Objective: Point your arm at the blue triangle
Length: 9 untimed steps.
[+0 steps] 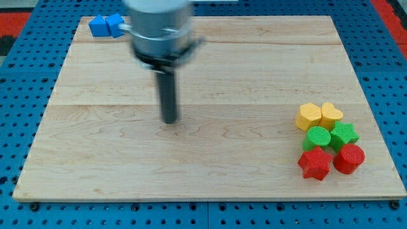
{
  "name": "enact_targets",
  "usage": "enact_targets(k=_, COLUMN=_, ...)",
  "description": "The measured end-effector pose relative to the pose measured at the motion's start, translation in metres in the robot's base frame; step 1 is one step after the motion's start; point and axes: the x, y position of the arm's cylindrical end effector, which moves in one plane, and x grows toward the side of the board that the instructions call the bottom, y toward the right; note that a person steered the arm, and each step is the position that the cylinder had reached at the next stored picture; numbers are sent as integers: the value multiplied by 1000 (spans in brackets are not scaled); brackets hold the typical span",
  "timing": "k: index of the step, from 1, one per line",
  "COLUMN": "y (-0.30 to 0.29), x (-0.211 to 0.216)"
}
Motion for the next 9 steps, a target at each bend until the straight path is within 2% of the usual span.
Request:
enact_targets(k=1, y=-112, x=-63)
enact_targets(k=2, y=-197, x=-122)
enact_targets(k=4, y=-200, x=-129)
enact_targets(k=5, y=-200, x=-153)
enact_targets(k=7, y=-200, x=-234)
enact_targets(k=8, y=-193, x=-242)
enact_targets(k=9, y=-146, x=-242)
